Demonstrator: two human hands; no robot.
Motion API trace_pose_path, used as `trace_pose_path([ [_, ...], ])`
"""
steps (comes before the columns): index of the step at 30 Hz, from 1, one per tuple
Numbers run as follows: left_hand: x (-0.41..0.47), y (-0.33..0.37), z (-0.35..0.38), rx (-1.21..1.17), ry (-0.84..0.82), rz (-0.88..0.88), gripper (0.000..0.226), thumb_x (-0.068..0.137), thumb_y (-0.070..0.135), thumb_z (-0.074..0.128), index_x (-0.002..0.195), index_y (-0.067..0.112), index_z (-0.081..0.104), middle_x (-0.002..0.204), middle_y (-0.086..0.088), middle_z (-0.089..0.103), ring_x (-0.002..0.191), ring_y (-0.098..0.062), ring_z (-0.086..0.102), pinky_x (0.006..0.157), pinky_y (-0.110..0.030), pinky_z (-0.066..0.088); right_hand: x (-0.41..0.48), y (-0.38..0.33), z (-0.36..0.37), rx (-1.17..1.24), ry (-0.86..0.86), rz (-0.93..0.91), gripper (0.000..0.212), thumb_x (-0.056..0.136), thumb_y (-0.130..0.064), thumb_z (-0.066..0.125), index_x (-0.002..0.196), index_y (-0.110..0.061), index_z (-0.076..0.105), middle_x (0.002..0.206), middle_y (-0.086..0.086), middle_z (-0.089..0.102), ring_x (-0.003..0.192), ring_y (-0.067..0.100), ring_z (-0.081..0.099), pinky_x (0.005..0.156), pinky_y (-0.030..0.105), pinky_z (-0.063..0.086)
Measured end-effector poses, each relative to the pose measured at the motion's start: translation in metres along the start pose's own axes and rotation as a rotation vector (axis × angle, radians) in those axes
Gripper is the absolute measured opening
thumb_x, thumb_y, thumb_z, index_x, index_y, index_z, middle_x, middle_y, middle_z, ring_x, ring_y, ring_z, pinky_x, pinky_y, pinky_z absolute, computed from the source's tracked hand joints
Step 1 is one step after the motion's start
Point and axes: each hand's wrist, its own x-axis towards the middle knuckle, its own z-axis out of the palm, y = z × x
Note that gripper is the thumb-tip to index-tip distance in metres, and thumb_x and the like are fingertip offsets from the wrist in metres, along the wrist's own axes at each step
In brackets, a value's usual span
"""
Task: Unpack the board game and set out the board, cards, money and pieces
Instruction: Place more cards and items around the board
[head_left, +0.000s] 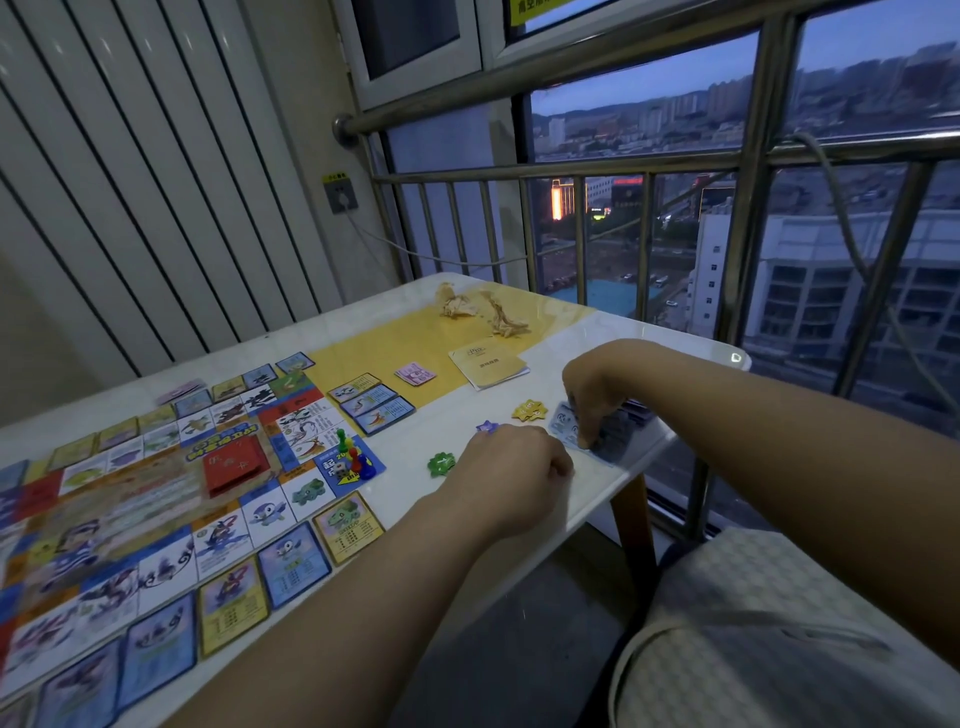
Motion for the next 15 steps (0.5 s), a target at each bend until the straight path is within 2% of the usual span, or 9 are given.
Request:
trace_pose_path([
  [4, 0.0, -0.001, 0.004, 0.062, 0.065, 0.035, 0.029, 0.09, 0.021, 0.043, 0.099, 0.027, 0.07, 0.105, 0.002, 0.067, 0.102, -0.024, 0.053, 0.086, -0.034, 0.04, -0.005, -0.002, 0.005, 0.02, 0.05, -0.03, 0.049, 0.082, -0.036, 0.07, 0.115, 0.0, 0.06, 0.094, 0.007, 0.055, 0.085, 0.021, 0.053, 0.073, 0.028, 0.041],
  [7, -0.004, 0.0, -0.005, -0.049, 0.142, -0.021, 0.027, 0.093, 0.025, 0.048, 0.113, 0.03, 0.066, 0.12, 0.004, 0.064, 0.114, -0.019, 0.05, 0.101, -0.04, 0.037, -0.02, 0.005, 0.001, 0.125, 0.15, -0.056, 0.044, 0.081, -0.033, 0.071, 0.112, -0.004, 0.061, 0.094, 0.004, 0.057, 0.086, 0.019, 0.052, 0.073, 0.026, 0.041],
  [9, -0.007, -0.002, -0.016, -0.187, 0.269, -0.101, 0.029, 0.094, 0.02, 0.049, 0.119, 0.027, 0.062, 0.124, 0.007, 0.061, 0.117, -0.014, 0.051, 0.103, -0.037, 0.038, -0.036, 0.013, -0.011, 0.321, 0.232, -0.088, 0.035, 0.081, -0.03, 0.072, 0.106, -0.007, 0.063, 0.094, 0.003, 0.062, 0.083, 0.017, 0.055, 0.072, 0.026, 0.046],
  [11, -0.012, -0.004, -0.031, -0.414, 0.418, -0.191, 0.032, 0.096, 0.021, 0.049, 0.128, 0.024, 0.05, 0.122, 0.008, 0.057, 0.112, -0.009, 0.053, 0.092, -0.023, 0.043, -0.054, 0.015, -0.024, 0.606, 0.278, -0.176, 0.026, 0.081, -0.026, 0.07, 0.101, -0.011, 0.063, 0.091, 0.002, 0.063, 0.084, 0.016, 0.058, 0.075, 0.026, 0.047],
  [13, -0.02, -0.007, -0.045, -0.776, 0.462, -0.268, 0.046, 0.097, 0.029, 0.047, 0.14, 0.025, 0.03, 0.121, 0.006, 0.05, 0.103, -0.004, 0.053, 0.076, -0.013, 0.045, -0.069, 0.005, -0.033, 0.864, 0.285, -0.313, 0.015, 0.081, -0.021, 0.069, 0.093, -0.014, 0.063, 0.09, 0.001, 0.064, 0.087, 0.015, 0.059, 0.078, 0.025, 0.046],
  [15, -0.03, -0.011, -0.058, -1.245, 0.384, -0.298, 0.058, 0.097, 0.034, 0.046, 0.147, 0.028, 0.018, 0.121, 0.004, 0.053, 0.11, -0.011, 0.056, 0.087, -0.023, 0.045, -0.079, -0.015, -0.035, 1.039, 0.28, -0.426, 0.007, 0.082, -0.017, 0.067, 0.088, -0.015, 0.064, 0.088, 0.001, 0.066, 0.086, 0.013, 0.061, 0.078, 0.024, 0.046],
])
